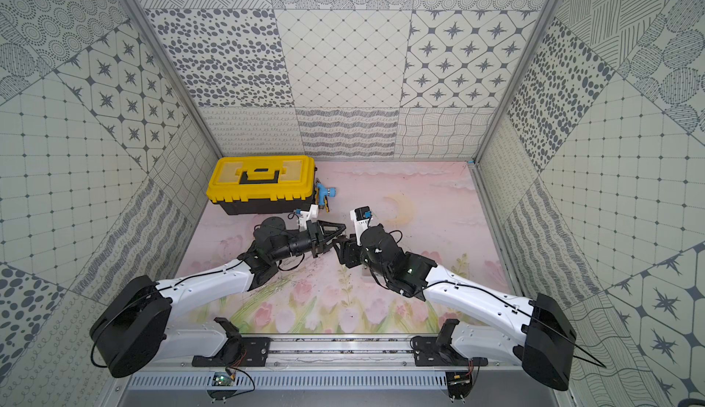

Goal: Put the socket on the desktop into the storage box
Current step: Place the socket head in the storage box.

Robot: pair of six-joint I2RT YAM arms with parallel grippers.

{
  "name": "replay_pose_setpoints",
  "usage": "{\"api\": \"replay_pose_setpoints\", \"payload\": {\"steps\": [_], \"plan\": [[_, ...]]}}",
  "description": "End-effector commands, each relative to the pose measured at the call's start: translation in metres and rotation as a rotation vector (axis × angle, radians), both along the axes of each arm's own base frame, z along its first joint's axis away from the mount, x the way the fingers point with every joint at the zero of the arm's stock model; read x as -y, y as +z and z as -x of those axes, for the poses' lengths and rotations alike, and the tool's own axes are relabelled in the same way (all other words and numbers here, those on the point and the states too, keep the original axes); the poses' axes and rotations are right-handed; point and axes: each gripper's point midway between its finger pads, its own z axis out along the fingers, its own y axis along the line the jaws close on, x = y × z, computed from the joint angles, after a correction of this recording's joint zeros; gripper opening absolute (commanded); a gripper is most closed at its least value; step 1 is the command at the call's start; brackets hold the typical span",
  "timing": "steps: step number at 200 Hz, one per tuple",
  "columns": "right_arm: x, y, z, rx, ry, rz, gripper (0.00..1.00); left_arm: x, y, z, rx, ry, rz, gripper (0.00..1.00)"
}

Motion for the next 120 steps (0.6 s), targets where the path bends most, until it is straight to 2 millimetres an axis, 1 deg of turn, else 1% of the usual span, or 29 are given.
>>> {"api": "replay_pose_setpoints", "payload": {"steps": [1,25,44,63,70,120], "plan": [[-0.003,0.027,-0.009,0.107,-0.034,-0.064,0.60,0.005,0.033,0.007,0.089,-0.042,0.083,0.00],[-0.003,0.034,-0.008,0.155,-0.040,-0.077,0.59,0.004,0.027,0.007,0.072,-0.032,0.062,0.00],[-0.002,0.034,-0.008,0.167,-0.057,-0.052,0.59,0.003,0.028,0.007,0.071,-0.029,0.058,0.00],[-0.001,0.032,-0.010,0.171,-0.077,-0.039,0.52,0.003,0.030,0.008,0.080,-0.032,0.054,0.00],[0.000,0.032,-0.010,0.174,-0.081,-0.038,0.51,0.003,0.028,0.007,0.075,-0.029,0.043,0.00],[0.008,0.033,-0.013,0.217,-0.142,-0.026,0.50,0.005,0.017,0.007,0.021,-0.020,0.021,0.00]]}}
